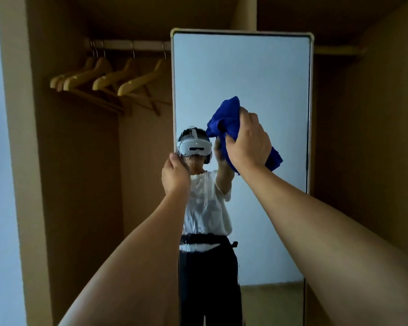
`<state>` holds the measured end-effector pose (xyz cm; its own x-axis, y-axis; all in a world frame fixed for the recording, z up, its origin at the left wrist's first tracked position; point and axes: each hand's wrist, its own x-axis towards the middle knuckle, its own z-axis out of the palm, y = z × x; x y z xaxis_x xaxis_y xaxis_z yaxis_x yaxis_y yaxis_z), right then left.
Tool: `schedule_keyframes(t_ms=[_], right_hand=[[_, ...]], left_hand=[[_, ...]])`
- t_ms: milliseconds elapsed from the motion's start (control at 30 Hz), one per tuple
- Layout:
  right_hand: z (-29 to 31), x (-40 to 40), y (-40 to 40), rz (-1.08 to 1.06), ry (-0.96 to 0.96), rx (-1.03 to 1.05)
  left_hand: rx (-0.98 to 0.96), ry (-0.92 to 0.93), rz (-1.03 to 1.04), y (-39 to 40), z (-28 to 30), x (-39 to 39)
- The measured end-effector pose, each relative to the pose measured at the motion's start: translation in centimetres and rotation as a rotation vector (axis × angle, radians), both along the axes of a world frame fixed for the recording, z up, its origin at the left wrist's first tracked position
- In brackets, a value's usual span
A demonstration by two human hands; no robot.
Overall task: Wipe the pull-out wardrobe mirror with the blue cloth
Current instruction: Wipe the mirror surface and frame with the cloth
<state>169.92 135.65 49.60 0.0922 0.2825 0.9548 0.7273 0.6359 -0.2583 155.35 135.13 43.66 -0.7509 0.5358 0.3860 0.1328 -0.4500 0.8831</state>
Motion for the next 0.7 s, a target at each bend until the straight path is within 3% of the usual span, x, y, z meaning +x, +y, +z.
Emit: schedule_keyframes(t_ms=[333, 700], right_hand=[[7.2, -2.1, 1.7, -0.102, 0.014, 0.221], [13.4, -6.1, 1.6, -0.085, -0.059, 0.403]], left_hand=[[0.041, -0.053, -0.113, 1.9, 6.0, -2.2], [-0.011, -0.074, -0.156, 3.3, 7.6, -3.2]])
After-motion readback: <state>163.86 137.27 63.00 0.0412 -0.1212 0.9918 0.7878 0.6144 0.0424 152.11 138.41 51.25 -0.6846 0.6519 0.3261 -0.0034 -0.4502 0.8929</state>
